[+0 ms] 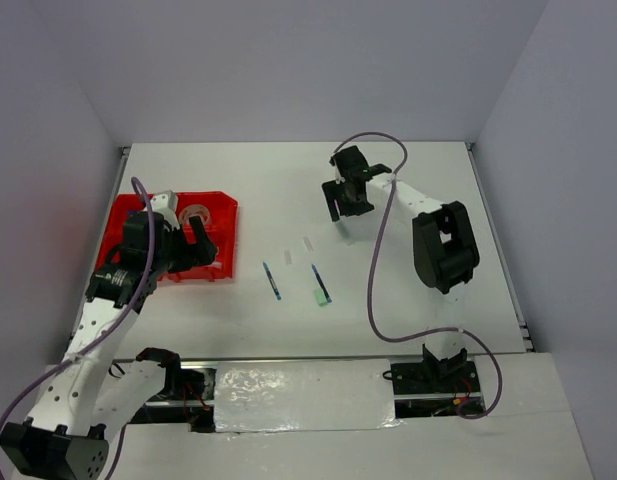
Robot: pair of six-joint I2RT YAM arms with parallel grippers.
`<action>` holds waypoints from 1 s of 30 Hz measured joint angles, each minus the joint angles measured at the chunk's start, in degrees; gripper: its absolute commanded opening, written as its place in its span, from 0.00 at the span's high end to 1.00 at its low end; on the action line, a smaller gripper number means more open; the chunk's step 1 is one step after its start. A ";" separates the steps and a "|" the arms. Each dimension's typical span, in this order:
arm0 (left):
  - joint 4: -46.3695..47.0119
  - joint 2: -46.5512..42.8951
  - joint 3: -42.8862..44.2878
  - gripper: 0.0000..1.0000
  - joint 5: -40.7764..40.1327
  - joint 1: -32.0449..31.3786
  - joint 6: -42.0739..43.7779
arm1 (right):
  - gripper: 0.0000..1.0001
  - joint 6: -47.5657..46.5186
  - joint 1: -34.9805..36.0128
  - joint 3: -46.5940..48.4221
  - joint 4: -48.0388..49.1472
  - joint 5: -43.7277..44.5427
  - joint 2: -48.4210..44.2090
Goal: Sort the stationery into containers
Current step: Pick up the pen from the center of the board.
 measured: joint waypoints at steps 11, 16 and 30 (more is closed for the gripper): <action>1.01 -0.22 -1.62 0.01 1.29 -0.11 2.19 | 0.38 -2.43 -0.83 1.25 -2.14 -6.38 5.11; 1.03 -0.85 -1.84 0.01 1.44 -0.11 2.19 | 0.43 -2.08 -0.44 -1.31 -2.75 -4.42 5.25; 1.42 -1.49 -1.84 0.01 2.19 -0.37 2.21 | 0.40 -2.91 -0.42 -1.05 -2.58 -4.24 6.64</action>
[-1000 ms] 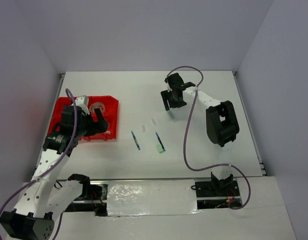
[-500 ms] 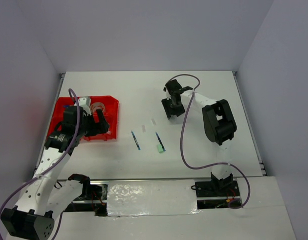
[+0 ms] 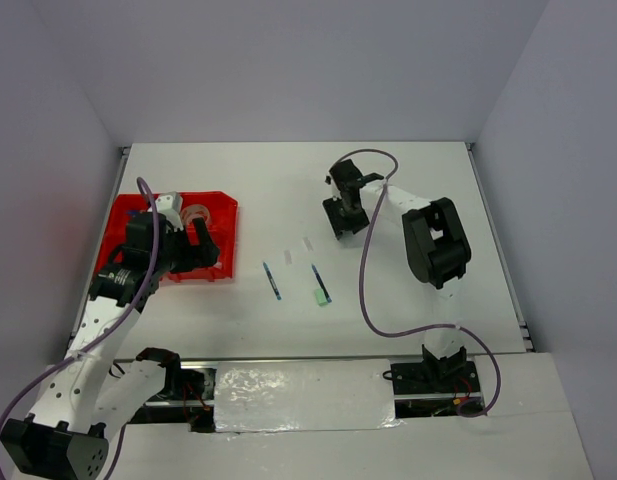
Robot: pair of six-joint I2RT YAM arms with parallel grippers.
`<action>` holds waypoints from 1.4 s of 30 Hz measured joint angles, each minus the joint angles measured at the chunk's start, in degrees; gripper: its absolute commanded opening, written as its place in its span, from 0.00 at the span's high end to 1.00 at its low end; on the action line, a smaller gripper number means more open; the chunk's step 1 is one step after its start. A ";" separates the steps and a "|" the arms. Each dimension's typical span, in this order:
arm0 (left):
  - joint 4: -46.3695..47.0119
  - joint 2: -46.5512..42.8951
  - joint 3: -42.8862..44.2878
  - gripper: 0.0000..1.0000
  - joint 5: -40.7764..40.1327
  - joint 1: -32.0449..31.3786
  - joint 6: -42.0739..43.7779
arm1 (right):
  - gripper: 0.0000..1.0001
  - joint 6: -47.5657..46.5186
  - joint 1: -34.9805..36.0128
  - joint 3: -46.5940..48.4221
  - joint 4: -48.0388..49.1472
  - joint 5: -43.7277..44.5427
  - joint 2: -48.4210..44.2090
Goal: Sort the stationery into containers
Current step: Pick up the pen from the center of the board.
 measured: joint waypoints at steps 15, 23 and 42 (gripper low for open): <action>0.04 0.50 -0.02 0.01 0.50 -0.48 0.07 | 1.00 -1.16 -0.13 0.33 1.81 -1.22 0.07; -3.34 7.63 5.33 0.01 -6.03 -9.92 -3.74 | 1.00 3.43 0.31 -15.78 5.27 -5.05 -22.99; -4.52 52.52 28.59 0.23 -30.36 -48.70 -37.57 | 1.00 14.03 1.01 -37.77 0.50 11.15 -65.72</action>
